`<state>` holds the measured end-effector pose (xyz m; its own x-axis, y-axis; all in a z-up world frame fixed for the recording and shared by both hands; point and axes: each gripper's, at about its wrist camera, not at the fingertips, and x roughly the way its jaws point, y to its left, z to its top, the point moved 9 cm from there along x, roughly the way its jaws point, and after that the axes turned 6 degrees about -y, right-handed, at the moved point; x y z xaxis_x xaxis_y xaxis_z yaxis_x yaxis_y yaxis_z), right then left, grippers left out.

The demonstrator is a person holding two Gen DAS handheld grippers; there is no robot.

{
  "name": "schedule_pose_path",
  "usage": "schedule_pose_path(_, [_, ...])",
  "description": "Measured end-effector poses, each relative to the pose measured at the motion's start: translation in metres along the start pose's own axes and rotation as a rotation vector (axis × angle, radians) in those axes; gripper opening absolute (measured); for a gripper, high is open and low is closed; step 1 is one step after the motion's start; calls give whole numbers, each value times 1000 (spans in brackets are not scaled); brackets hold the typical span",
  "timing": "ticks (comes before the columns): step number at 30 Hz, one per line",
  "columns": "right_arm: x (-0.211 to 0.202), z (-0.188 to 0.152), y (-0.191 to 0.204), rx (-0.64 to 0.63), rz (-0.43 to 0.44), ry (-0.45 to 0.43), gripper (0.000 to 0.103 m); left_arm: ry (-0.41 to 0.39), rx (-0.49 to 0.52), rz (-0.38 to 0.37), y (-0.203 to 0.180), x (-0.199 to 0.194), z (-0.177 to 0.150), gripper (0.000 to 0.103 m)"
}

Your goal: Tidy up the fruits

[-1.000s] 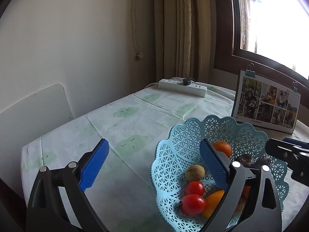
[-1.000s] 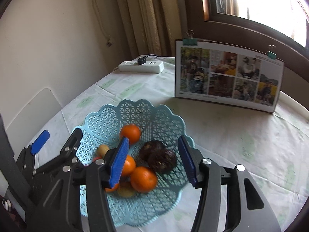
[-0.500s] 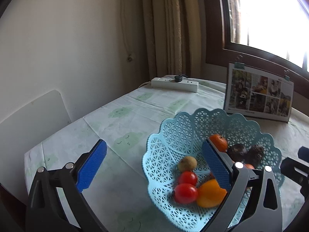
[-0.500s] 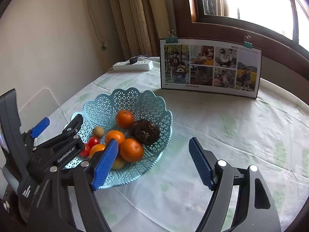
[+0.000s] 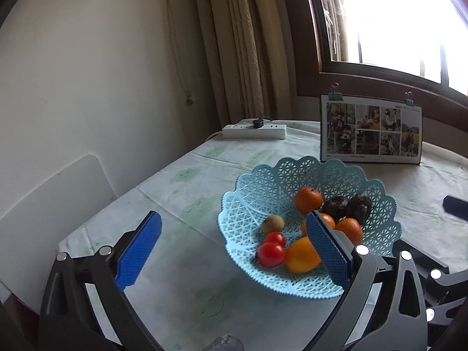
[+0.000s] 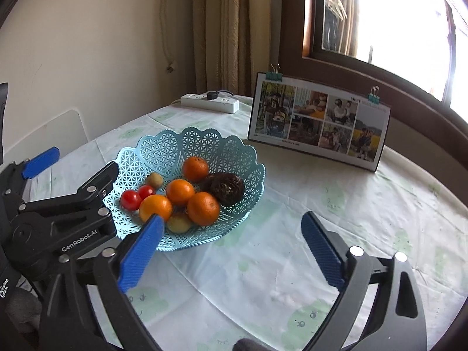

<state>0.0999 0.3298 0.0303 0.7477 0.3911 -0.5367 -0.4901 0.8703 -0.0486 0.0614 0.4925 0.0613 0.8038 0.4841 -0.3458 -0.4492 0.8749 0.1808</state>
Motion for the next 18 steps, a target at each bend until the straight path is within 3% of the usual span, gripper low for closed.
schedule_pose_path(5, [-5, 2, 3, -21, 0, -17, 96, 46, 10, 22, 8, -3, -10, 100])
schedule_pose_path(18, [-3, -7, 11, -17, 30, 17, 98, 39, 65, 76, 14, -14, -13, 100])
